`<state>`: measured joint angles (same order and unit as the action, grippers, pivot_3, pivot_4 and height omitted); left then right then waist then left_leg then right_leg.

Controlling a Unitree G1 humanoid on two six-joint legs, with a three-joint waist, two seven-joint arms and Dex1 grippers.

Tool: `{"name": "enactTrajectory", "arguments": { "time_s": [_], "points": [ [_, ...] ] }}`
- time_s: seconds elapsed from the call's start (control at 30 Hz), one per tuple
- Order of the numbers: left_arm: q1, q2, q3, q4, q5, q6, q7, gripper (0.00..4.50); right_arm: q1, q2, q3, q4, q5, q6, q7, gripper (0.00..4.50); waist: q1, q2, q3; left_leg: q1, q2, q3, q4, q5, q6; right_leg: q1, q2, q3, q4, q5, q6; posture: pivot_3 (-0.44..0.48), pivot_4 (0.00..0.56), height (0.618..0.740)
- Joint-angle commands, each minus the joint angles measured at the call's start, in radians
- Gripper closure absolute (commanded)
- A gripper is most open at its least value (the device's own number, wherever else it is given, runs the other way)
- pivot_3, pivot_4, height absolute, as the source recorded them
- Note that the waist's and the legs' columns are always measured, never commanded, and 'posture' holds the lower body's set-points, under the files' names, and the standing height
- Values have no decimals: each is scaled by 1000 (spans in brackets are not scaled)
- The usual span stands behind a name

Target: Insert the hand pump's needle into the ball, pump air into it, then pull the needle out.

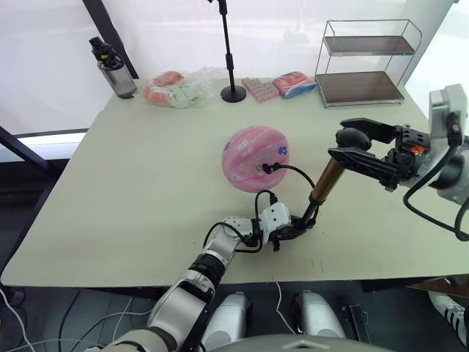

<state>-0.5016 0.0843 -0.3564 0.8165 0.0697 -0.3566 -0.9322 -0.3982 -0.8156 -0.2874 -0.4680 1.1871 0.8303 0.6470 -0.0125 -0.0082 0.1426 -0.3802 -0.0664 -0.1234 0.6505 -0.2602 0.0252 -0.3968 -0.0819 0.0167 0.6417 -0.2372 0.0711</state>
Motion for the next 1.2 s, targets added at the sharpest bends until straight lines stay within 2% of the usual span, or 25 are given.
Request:
{"name": "enactTrajectory", "arguments": {
  "time_s": [0.03, 0.1, 0.2, 0.33, 0.37, 0.93, 1.2],
  "points": [
    [41, 26, -15, 42, 28, 24, -9, 3433, -17, -1, -32, -28, 30, -6, -9, 39, 0, 0, 0, 0, 0, 0, 0, 0, 0, 0, 0, 0, 0, 0, 0, 0, 150, 740],
    [40, 28, -15, 43, 29, 23, -9, 3433, -18, 0, -30, -27, 30, -10, -11, 39, 0, 0, 0, 0, 0, 0, 0, 0, 0, 0, 0, 0, 0, 0, 0, 0, 150, 740],
    [37, 29, -15, 45, 30, 22, -8, 3433, -19, 2, -28, -24, 29, -13, -11, 791, 0, 0, 0, 0, 0, 0, 0, 0, 0, 0, 0, 0, 0, 0, 0, 0, 150, 740],
    [37, 30, -15, 45, 30, 22, -8, 3433, -19, 4, -27, -22, 28, -15, -12, 2732, -1, 0, 0, 0, 0, 0, 0, 0, 0, 0, 0, 0, 0, 0, 0, 0, 150, 740],
    [37, 30, -15, 46, 30, 23, -7, 3433, -16, 3, -25, -23, 23, -16, -9, 2812, -1, 0, 0, 0, 0, 0, 0, 0, 0, 0, 0, 0, 0, 0, 0, 0, 150, 740],
    [39, 23, -14, 51, 30, 20, -2, 3433, 26, -1, 60, -42, -73, -4, 30, 2812, -1, 0, 0, 0, 0, 0, 0, 0, 0, 0, 0, 0, 0, 0, 0, 0, 150, 740],
    [42, 17, -18, 61, 35, 7, 2, 3433, 149, 54, 188, -21, -240, -86, 84, 2812, 0, 0, 0, 1, 0, 0, 0, 0, 0, 0, 0, 0, 0, 0, 0, 0, 150, 740]
  ]
}}
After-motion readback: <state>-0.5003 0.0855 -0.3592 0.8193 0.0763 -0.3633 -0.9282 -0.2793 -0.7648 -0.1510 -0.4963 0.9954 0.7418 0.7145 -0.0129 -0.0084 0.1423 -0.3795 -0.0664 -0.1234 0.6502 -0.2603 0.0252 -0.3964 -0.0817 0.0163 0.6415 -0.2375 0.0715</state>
